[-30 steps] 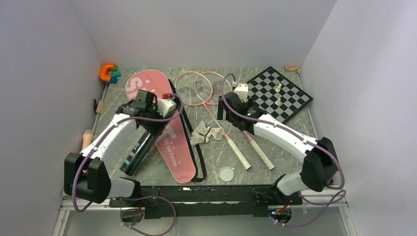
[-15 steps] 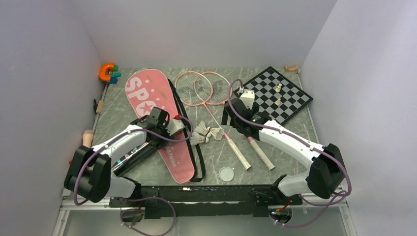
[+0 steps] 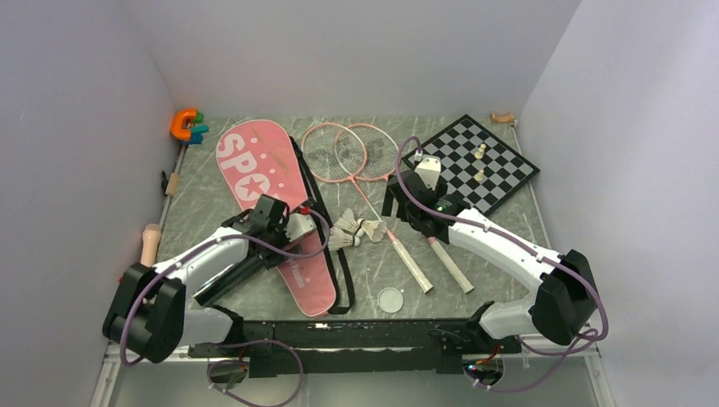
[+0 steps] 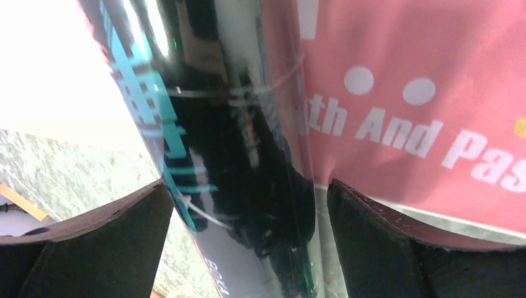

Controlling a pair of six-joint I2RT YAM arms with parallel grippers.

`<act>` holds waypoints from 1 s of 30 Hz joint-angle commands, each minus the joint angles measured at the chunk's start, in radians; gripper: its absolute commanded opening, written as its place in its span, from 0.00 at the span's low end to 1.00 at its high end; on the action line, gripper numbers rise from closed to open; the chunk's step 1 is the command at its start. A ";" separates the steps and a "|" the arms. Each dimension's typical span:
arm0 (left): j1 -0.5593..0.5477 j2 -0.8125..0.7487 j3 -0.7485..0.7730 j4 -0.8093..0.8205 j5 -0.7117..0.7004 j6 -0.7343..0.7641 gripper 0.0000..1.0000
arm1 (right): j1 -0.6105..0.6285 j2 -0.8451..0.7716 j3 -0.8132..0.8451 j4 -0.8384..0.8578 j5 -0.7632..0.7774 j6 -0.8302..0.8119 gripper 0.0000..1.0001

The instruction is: Pack up the badminton gear

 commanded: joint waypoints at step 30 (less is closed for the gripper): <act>0.119 -0.402 -0.005 -0.293 0.068 0.073 0.14 | -0.033 0.027 -0.229 0.310 -0.316 0.547 0.90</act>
